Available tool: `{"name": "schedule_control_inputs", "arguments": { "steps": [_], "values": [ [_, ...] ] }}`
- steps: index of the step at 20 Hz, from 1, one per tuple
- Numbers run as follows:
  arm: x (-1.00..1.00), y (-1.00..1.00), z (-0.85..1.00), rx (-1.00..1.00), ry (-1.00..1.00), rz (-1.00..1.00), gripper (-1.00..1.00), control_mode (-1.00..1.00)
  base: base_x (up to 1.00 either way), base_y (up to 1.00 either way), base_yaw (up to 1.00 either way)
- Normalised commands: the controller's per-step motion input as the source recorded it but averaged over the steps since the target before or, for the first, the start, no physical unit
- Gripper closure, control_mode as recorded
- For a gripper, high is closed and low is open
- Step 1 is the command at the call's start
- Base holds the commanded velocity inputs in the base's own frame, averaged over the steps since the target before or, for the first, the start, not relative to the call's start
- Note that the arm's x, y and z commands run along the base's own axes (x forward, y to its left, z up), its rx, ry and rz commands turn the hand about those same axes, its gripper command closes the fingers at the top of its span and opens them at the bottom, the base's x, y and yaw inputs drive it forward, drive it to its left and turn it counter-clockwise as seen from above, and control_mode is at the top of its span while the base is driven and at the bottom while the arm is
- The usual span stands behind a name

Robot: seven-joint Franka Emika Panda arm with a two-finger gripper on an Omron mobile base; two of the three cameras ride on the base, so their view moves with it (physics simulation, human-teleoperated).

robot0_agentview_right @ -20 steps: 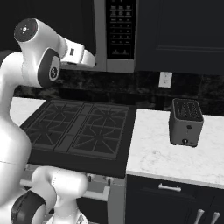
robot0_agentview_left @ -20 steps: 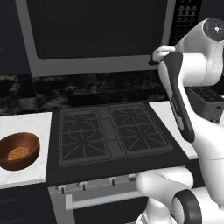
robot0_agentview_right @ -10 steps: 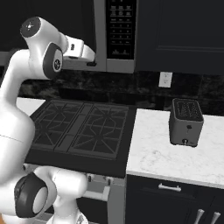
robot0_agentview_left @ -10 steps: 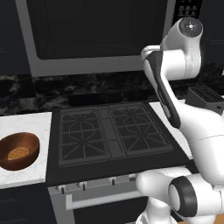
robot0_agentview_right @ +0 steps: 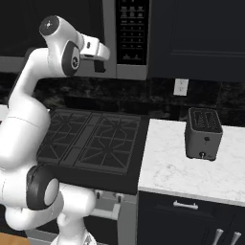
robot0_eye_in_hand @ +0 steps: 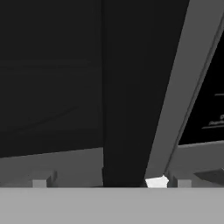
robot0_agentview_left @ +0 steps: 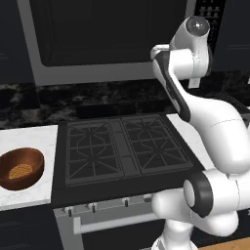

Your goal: Open the microwave, place the bowl with waffle inside the microwave, then close the microwave door and turn it on.

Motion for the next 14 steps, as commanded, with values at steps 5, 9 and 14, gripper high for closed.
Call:
{"name": "schedule_control_inputs", "arguments": {
  "steps": [5,9,14],
  "values": [
    [0.38,-0.13,-0.03,0.03,-0.09,0.00,-1.00,-1.00,0.00,0.00,0.00],
    [0.16,-0.30,-0.17,0.01,-0.14,0.00,-1.00,-1.00,0.00,0.00,0.00],
    [0.50,-0.06,-0.39,0.00,-0.04,0.00,-1.00,-1.00,0.00,0.00,0.00]
  ]
}}
